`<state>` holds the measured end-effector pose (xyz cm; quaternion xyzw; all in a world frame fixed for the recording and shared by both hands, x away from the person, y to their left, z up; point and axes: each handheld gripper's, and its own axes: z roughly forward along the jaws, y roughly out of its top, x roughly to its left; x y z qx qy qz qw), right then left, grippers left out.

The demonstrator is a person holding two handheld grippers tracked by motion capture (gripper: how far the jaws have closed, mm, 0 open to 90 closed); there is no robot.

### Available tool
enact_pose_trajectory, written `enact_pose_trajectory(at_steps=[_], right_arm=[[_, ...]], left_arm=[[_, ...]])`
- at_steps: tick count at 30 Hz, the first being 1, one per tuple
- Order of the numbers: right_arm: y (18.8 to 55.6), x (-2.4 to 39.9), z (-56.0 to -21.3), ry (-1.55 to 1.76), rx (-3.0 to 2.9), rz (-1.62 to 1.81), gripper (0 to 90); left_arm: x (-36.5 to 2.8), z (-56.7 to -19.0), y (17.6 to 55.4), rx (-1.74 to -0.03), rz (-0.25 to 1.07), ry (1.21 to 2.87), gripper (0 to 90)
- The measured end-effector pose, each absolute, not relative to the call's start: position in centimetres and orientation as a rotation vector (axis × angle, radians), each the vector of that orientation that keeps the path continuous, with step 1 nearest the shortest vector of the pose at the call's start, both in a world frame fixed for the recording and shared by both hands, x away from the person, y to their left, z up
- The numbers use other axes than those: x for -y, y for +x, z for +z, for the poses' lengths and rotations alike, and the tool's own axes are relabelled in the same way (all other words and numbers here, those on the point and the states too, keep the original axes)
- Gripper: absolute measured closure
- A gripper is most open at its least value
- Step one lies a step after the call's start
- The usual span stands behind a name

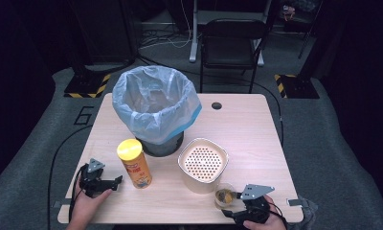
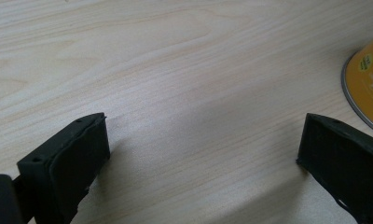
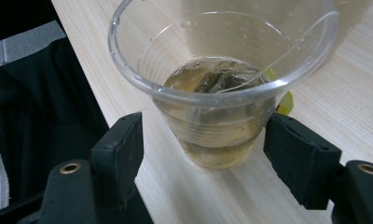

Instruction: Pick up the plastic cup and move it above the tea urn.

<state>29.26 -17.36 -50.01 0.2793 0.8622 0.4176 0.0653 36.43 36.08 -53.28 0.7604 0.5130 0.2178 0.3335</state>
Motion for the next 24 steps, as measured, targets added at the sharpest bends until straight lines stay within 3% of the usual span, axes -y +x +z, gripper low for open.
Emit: enact_pose_trajectory(at_steps=[24], right_arm=[[30.8,15.5,-51.5,0.782,-2.612,1.259,26.5]], left_arm=[[-36.1,-53.2,36.4,-1.343,0.567,1.991,1.9]])
